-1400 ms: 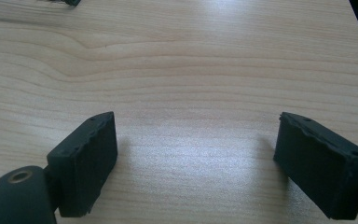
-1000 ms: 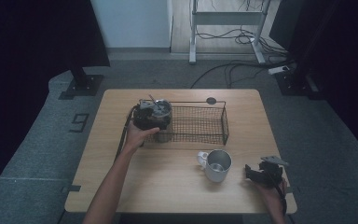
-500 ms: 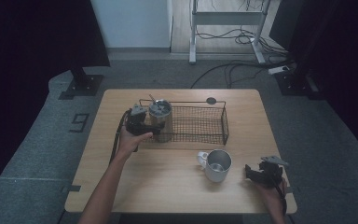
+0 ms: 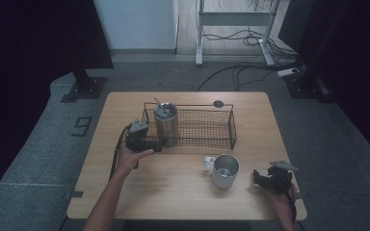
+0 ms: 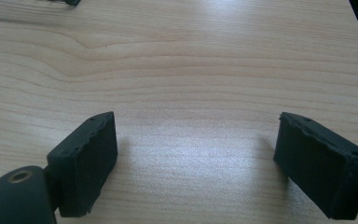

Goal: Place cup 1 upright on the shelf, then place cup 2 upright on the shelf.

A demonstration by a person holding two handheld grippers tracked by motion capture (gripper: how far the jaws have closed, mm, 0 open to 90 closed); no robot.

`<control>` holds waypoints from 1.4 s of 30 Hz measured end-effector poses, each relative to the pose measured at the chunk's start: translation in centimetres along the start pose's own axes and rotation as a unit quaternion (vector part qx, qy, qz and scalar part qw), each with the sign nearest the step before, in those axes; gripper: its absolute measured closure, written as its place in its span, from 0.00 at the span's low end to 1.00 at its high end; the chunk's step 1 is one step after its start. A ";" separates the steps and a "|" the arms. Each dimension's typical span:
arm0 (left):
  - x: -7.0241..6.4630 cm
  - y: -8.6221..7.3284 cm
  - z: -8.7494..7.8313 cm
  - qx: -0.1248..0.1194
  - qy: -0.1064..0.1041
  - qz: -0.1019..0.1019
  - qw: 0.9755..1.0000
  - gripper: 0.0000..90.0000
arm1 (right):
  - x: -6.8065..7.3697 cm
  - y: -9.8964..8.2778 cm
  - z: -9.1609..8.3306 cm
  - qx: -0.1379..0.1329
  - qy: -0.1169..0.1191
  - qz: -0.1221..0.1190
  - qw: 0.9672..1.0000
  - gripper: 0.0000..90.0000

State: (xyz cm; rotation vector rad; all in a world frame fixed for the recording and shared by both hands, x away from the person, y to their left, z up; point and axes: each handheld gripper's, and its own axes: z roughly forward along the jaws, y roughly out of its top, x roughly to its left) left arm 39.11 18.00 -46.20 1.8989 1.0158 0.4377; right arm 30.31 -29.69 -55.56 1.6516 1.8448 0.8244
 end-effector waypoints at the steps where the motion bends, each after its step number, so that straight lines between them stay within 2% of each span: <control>1: 0.0 -0.3 -0.1 0.001 -0.003 0.000 1.000 0.03 | 0.0 0.0 0.0 0.000 0.000 0.000 1.000 0.14; 12: -0.9 -3.2 -1.3 0.011 -0.005 0.007 1.000 0.04 | 0.0 0.0 0.0 0.000 -0.001 0.000 1.000 0.14; 21: -0.7 -6.3 -1.8 0.035 -0.004 -0.009 0.999 0.05 | 0.0 0.0 0.0 0.000 -0.001 0.000 1.000 0.14; 28: -0.1 -8.2 -1.4 0.057 0.008 -0.017 0.998 0.06 | 0.0 0.0 0.0 0.000 0.000 -0.001 1.000 0.14; 32: -0.2 -8.7 -1.2 0.069 0.014 -0.010 0.997 0.06 | 0.0 0.0 0.0 0.000 0.000 0.000 1.000 0.14; 42: -0.3 -9.3 -1.4 0.068 0.013 -0.015 0.997 0.07 | 0.0 0.0 0.0 0.000 0.001 -0.002 1.000 0.14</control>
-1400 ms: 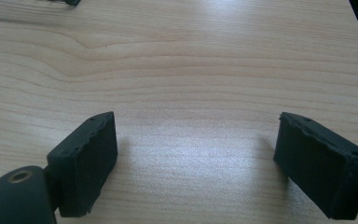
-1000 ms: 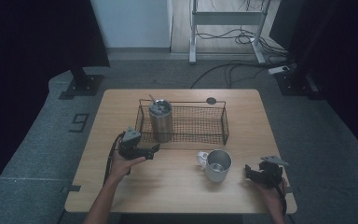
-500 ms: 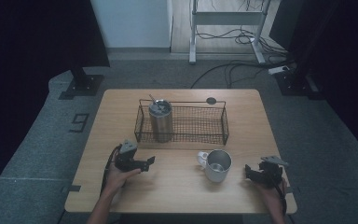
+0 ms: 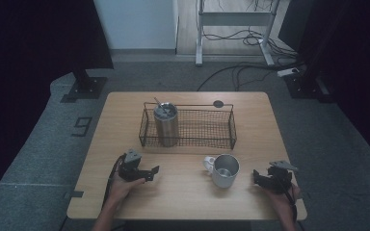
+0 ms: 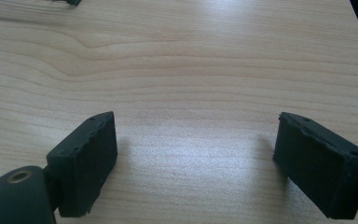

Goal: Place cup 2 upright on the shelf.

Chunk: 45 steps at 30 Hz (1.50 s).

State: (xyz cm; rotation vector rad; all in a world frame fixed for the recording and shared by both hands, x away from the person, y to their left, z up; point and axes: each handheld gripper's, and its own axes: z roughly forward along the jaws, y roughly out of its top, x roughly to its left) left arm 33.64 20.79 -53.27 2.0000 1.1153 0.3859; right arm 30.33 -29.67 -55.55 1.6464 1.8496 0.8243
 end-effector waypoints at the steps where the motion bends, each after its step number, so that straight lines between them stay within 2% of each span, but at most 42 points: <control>1: 0.0 0.0 0.0 0.001 0.001 0.000 1.000 0.07 | 0.0 0.0 0.0 0.000 0.001 -0.001 1.000 0.14; 9: -0.4 -0.2 0.3 0.006 -0.004 0.000 1.000 0.07 | 0.1 0.1 0.0 0.003 0.000 0.001 1.000 0.14; 12: -0.6 -0.2 0.3 0.007 -0.003 0.004 1.000 0.07 | 0.2 0.2 -0.2 0.007 0.000 -0.009 1.000 0.15; 19: -0.5 -0.5 0.4 0.010 0.000 0.001 1.000 0.08 | 0.4 0.4 -1.7 -0.033 0.031 -0.009 0.999 0.16; 25: -0.4 -0.6 0.4 0.010 0.000 0.000 1.000 0.08 | 1.1 0.8 -3.0 -0.058 0.070 -0.015 0.996 0.16; 27: -0.4 -0.6 0.3 0.010 0.000 0.001 1.000 0.08 | 1.5 1.0 -3.5 -0.069 0.087 -0.016 0.994 0.16; 34: -0.8 -0.6 0.4 0.012 -0.007 0.005 1.000 0.08 | 2.3 1.6 -5.1 -0.094 0.118 -0.020 0.988 0.16; 38: -0.8 -0.7 0.6 0.016 -0.006 0.006 1.000 0.08 | 2.9 1.7 -5.5 -0.097 0.126 -0.028 0.987 0.16; 41: -1.0 -0.7 0.4 0.017 0.001 0.014 1.000 0.09 | 3.3 1.8 -5.7 -0.098 0.133 -0.033 0.986 0.16; 45: -1.1 -0.6 0.4 0.016 -0.001 0.013 1.000 0.09 | 3.7 1.8 -5.9 -0.101 0.143 -0.037 0.984 0.16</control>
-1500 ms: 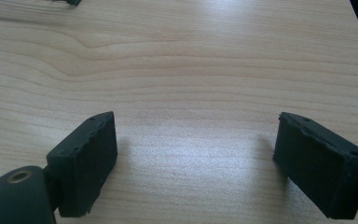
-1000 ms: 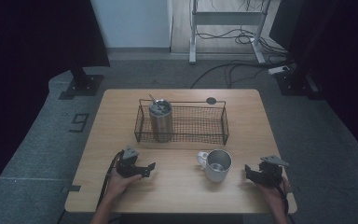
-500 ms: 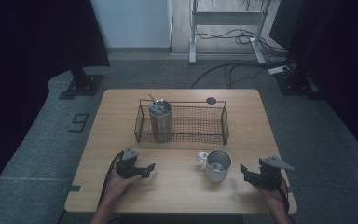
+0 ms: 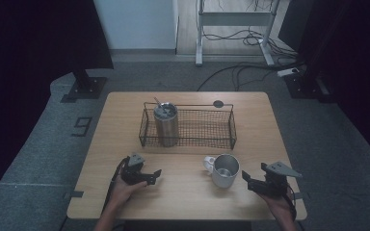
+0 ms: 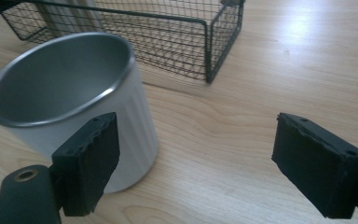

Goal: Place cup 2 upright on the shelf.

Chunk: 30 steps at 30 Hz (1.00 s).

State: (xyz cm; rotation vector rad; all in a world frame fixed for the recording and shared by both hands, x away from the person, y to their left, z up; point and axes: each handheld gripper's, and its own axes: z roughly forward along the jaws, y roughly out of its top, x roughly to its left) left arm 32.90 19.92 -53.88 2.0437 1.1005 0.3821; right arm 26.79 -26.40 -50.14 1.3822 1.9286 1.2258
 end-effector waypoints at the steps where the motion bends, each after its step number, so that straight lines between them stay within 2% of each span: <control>1: 0.0 0.0 0.0 0.001 0.000 0.000 1.000 0.09 | 0.2 0.1 -0.1 -0.002 0.004 -0.001 1.000 0.16; 9: 0.0 -0.1 0.2 0.002 -0.002 -0.003 1.000 0.09 | 1.5 0.7 -0.7 -0.013 0.030 -0.007 0.999 0.16; 17: 0.1 -0.2 0.3 0.006 -0.003 -0.005 1.000 0.09 | 2.5 0.9 -0.6 -0.020 0.048 -0.020 0.998 0.16; 24: 0.0 -0.3 0.5 0.014 0.002 -0.002 1.000 0.09 | 3.3 1.0 -0.2 -0.020 0.070 -0.017 0.997 0.16; 30: 0.0 -0.3 0.7 0.021 0.004 -0.007 1.000 0.09 | 3.9 1.1 0.2 -0.020 0.081 -0.018 0.996 0.15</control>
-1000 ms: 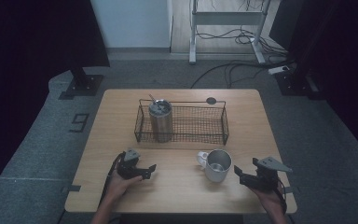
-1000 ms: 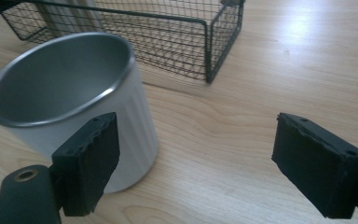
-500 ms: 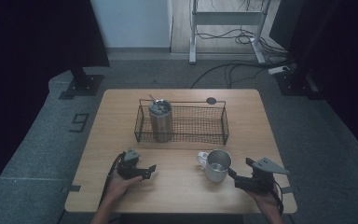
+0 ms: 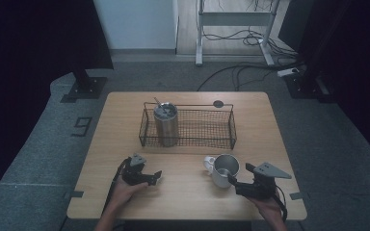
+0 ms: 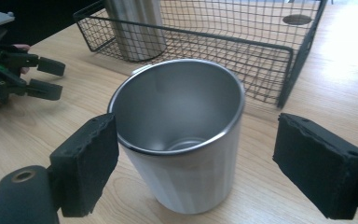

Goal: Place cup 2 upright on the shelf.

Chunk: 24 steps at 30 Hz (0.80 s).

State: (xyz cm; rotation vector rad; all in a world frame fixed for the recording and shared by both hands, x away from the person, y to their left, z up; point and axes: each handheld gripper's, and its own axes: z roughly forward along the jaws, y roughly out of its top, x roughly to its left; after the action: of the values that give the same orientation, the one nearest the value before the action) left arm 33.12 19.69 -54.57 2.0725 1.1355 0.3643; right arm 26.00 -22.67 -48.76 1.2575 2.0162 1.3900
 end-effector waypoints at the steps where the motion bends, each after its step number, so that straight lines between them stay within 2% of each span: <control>1: 0.0 0.0 0.0 0.000 0.001 -0.001 1.000 0.09 | 0.1 0.0 0.2 0.002 0.002 -0.001 1.000 0.15; 10: 0.0 0.0 0.0 0.003 0.001 -0.002 1.000 0.09 | 0.6 0.1 1.1 0.008 0.006 -0.010 1.000 0.14; 12: -0.1 0.0 0.0 0.003 0.001 -0.002 1.000 0.09 | 0.6 0.2 1.4 0.008 0.001 -0.009 1.000 0.12; 24: -0.1 0.0 0.0 0.003 0.000 -0.001 1.000 0.09 | 0.9 0.3 3.2 0.016 0.012 -0.024 1.000 0.05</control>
State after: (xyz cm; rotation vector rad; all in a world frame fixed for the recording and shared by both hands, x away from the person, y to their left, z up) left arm 33.10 19.60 -54.59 2.0755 1.1401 0.3606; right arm 27.96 -20.15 -49.73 1.2037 2.0796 1.3615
